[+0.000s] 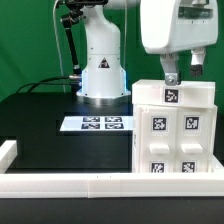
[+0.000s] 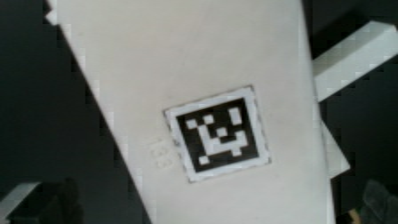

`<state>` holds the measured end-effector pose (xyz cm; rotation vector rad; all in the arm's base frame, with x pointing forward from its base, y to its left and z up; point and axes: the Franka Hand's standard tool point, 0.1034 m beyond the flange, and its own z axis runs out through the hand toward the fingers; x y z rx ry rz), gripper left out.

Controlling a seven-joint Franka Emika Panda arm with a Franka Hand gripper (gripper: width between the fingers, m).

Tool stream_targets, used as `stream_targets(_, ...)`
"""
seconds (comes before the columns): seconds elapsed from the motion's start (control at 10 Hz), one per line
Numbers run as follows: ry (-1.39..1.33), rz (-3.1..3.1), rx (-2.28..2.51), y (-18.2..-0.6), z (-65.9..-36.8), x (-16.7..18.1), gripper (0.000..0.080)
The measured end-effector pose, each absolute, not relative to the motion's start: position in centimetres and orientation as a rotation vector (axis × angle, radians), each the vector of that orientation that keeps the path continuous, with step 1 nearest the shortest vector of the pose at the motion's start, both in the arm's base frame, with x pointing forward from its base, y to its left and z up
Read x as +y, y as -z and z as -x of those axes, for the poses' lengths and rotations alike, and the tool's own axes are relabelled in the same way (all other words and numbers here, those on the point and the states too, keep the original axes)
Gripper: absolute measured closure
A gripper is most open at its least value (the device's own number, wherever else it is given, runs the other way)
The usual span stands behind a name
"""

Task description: Assemble cabinet

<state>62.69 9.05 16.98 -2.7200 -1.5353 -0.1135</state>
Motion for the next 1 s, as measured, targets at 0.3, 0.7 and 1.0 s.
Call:
stream_targets(0.3,0.096,2.627,-1.697,-15.8,-62.3,8.2,0.0002)
stream_targets(0.7,0.095,2.643,-1.680,-14.4,-61.8,7.4,0.0002)
stream_targets(1.0,0.095,2.650,-1.669,-14.3,-61.8,7.3,0.0240)
